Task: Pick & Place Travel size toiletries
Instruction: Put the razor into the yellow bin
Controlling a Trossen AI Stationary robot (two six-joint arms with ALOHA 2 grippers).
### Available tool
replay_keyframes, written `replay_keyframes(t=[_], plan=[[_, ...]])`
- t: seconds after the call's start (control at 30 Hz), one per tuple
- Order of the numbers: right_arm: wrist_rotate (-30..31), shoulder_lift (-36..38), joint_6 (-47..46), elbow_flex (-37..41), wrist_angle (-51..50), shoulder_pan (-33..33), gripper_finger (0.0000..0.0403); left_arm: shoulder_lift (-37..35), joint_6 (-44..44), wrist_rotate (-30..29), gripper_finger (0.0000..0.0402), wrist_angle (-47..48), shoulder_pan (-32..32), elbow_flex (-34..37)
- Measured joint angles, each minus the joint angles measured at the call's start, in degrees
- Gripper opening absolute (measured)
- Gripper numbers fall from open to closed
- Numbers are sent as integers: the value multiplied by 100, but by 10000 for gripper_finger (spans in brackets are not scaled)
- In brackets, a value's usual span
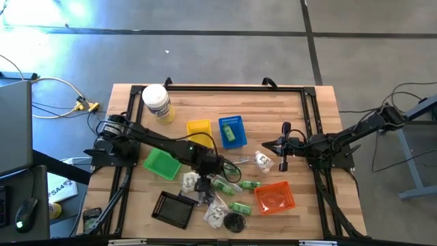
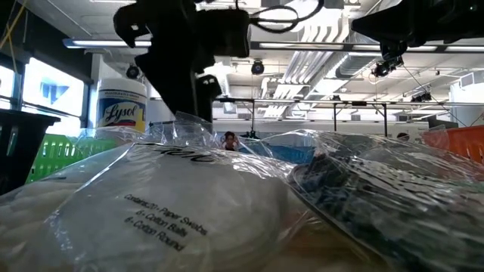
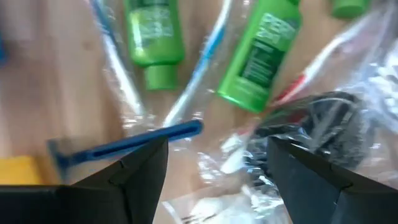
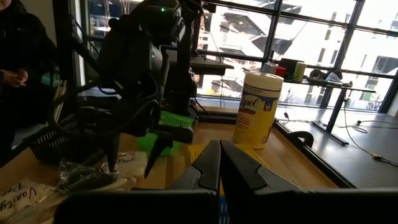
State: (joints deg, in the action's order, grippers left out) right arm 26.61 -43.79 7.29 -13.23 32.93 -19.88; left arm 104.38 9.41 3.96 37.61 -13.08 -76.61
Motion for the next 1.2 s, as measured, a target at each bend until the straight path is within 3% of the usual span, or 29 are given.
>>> replay_keyframes(t=[0.33,0.53,0.67,0.9,1.2], plan=[[2,-2,0,0,-153,2,3,-309,-74,119,267,-376,-132,117],[2,0,0,0,-159,0,3,-891,-98,-194,267,76,-332,159],[1,0,0,0,-166,0,3,-1346,198,-331,267,382,-403,622],[3,-2,-20,2,-248,0,3,-1846,565,-587,267,-557,-383,1731],[3,-2,-20,2,-245,2,3,-1965,20,-981,267,-1389,-505,2180]])
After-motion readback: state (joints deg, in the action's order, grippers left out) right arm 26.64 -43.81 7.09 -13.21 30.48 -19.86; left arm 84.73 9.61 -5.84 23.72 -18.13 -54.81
